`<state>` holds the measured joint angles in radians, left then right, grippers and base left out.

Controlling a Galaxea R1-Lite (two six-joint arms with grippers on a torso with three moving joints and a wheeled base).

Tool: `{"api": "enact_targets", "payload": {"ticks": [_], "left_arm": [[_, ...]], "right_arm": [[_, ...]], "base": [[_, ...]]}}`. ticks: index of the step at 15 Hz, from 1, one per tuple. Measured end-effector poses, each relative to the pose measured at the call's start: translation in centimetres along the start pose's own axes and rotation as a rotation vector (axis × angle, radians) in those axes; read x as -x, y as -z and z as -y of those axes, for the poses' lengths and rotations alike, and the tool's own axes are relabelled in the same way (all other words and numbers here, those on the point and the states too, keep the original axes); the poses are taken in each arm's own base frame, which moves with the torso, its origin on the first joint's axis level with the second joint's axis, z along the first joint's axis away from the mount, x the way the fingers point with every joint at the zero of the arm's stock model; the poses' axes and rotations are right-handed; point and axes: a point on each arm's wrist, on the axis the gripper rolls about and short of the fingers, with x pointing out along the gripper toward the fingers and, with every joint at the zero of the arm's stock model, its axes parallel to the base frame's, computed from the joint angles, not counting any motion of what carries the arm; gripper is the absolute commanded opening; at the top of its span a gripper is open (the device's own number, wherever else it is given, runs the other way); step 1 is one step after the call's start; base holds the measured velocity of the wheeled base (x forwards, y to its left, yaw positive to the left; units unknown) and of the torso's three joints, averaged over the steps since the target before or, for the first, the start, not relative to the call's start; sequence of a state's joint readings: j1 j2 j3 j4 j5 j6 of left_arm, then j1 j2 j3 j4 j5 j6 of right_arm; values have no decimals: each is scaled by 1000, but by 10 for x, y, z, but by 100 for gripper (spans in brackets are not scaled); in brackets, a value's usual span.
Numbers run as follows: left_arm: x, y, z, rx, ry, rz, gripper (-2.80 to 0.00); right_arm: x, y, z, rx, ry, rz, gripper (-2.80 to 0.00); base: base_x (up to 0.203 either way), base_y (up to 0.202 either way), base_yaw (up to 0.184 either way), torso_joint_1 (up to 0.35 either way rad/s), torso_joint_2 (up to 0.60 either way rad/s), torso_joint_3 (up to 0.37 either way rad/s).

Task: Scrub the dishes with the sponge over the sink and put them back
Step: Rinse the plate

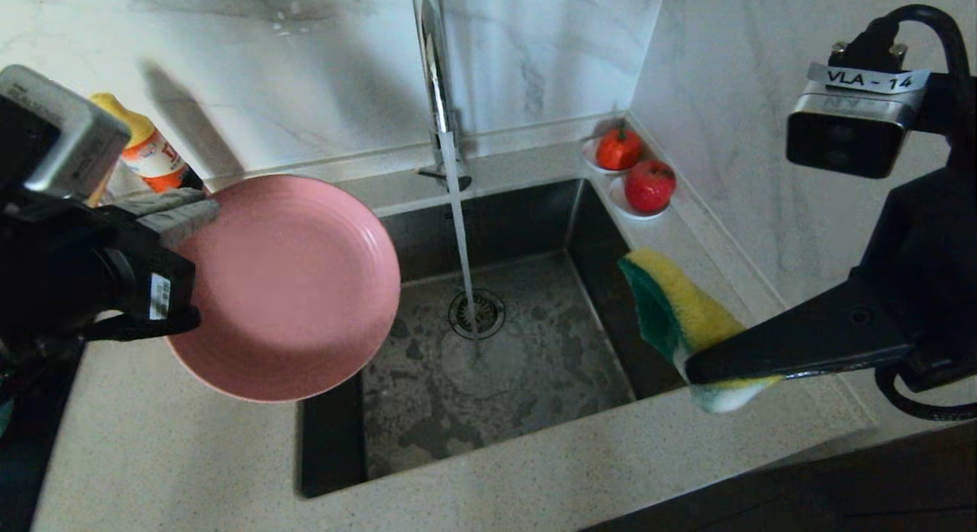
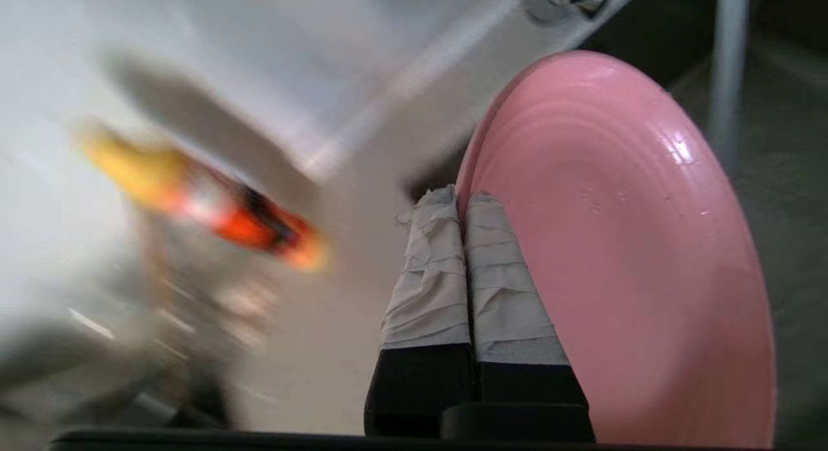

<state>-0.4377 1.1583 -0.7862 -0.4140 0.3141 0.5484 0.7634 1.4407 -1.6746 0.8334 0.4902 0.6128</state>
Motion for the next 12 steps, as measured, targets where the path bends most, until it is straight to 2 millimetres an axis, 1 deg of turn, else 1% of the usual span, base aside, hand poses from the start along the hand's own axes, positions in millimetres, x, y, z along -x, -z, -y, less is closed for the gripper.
{"api": "enact_targets", "payload": {"ticks": [4,6,7,9,12], "left_arm": [[4,-10,-9,390,51,-174,-280],[12,-8,-15,557,27,-271,-280],[18,-4,-20,601,-15,-302,-280],[31,4,-30,628,-119,-343,-280],[56,25,-33,665,-215,-417,-280]], "right_arm": [[1,6,6,-18,26,-4,-280],[2,8,9,-23,35,-4,-280],[3,8,10,-26,45,2,-280],[5,10,11,-29,53,8,-280],[7,12,12,-31,62,13,-280]], "base": [[0,0,0,0,0,0],[0,0,0,0,0,0],[0,0,0,0,0,0],[0,0,0,0,0,0],[0,0,0,0,0,0]]}}
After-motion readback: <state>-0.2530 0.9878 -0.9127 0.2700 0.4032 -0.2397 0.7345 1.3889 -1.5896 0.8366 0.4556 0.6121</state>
